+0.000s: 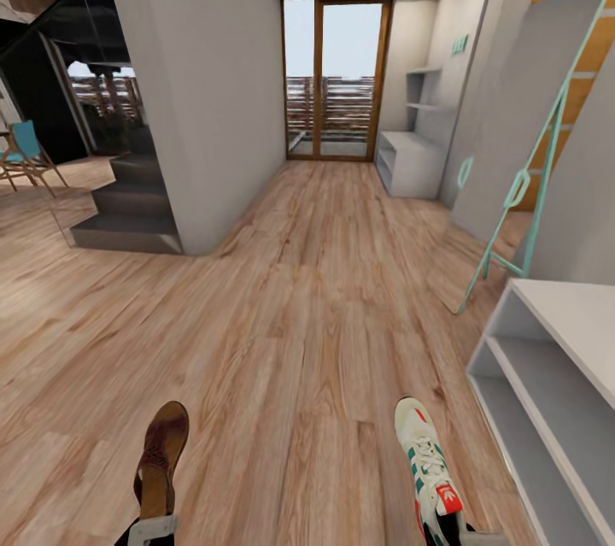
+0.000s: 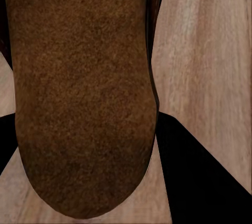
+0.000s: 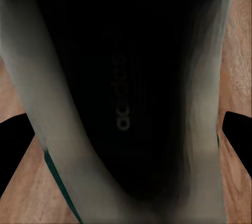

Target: Pick up the two gym shoes and the two sandals from the corridor floor and place them onto the hallstand (shoe rack) in the corridor, making sure they are on the rack and not on the floor. Arrange them so the two gym shoes are next to each other and the two sandals are next to each other.

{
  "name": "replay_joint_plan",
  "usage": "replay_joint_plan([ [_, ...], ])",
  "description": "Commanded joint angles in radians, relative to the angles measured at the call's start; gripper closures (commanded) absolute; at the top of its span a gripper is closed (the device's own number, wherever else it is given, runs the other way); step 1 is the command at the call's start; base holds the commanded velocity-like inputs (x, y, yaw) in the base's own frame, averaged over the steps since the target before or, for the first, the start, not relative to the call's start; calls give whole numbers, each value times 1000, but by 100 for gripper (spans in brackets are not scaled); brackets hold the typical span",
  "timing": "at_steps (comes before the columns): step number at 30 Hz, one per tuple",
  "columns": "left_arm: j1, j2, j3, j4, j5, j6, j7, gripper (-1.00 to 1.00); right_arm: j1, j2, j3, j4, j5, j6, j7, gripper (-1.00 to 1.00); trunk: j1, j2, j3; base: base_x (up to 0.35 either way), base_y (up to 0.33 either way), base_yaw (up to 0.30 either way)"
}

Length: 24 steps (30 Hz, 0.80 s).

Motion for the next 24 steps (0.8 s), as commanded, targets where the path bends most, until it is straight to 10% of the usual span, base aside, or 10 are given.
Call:
replay_joint_plan([
  [1,-1,0,7,3,1,-2,-9,100,-1,0,-9,0,7,-3,8,100,0,0,-1,337,0,0],
  [24,-1,0,7,13,4,-3,-8,100,-1,3,-9,2,7,-3,7,100,0,0,-1,337,7,0],
])
